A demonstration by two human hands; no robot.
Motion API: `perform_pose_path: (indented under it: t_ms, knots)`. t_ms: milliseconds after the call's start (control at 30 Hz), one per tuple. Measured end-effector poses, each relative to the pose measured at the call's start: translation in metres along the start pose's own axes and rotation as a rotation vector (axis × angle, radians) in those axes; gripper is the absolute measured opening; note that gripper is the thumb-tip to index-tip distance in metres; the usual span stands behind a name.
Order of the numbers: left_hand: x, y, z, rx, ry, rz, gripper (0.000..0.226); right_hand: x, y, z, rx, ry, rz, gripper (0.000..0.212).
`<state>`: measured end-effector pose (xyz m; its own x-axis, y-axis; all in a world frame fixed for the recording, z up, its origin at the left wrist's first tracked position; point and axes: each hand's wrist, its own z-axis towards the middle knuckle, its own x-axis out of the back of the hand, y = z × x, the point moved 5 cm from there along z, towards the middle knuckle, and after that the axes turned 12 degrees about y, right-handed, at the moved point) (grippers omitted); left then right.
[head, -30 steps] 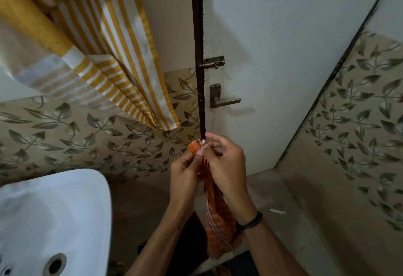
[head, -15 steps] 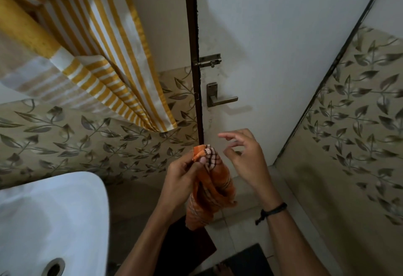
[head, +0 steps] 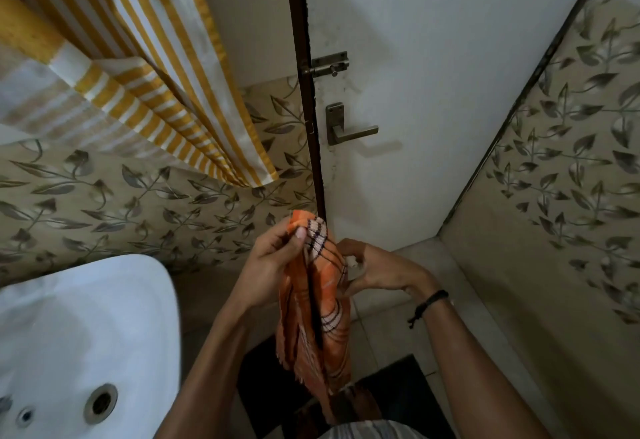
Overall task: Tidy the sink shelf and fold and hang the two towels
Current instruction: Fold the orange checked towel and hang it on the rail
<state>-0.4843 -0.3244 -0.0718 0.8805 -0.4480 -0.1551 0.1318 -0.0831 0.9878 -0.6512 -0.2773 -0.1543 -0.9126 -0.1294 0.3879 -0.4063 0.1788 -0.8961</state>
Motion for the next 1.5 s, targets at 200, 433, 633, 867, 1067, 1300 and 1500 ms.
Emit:
perform_pose_path:
  t_ms: [200, 433, 633, 867, 1067, 1300, 1500]
  knots:
    - [0.037, 0.001, 0.002, -0.06, 0.113, 0.051, 0.024, 0.025, 0.049, -0.011, -0.156, 0.181, -0.634, 0.057]
    - [0.081, -0.011, -0.012, -0.087, 0.308, 0.107, 0.021, 0.062, 0.051, -0.054, -0.106, 0.338, -0.357, 0.033]
    - [0.104, -0.018, -0.02, -0.134, 0.516, 0.185, 0.021, 0.073, 0.004, -0.09, 0.002, 0.359, -0.07, 0.017]
    - [0.118, -0.005, -0.025, -0.167, 0.6, 0.232, 0.024, 0.083, -0.03, -0.103, 0.289, 0.474, 0.281, 0.032]
    - [0.11, -0.005, -0.027, -0.141, 0.685, 0.225, 0.016, 0.091, -0.037, -0.091, 0.248, 0.654, 0.223, 0.027]
    - [0.091, -0.008, -0.026, 0.044, 0.783, 0.067, 0.012, 0.074, -0.048, -0.07, 0.19, 0.859, 0.064, 0.03]
    - [0.075, -0.014, -0.034, 0.121, 0.757, 0.028, 0.013, 0.061, -0.027, -0.06, -0.004, 0.875, 0.047, 0.028]
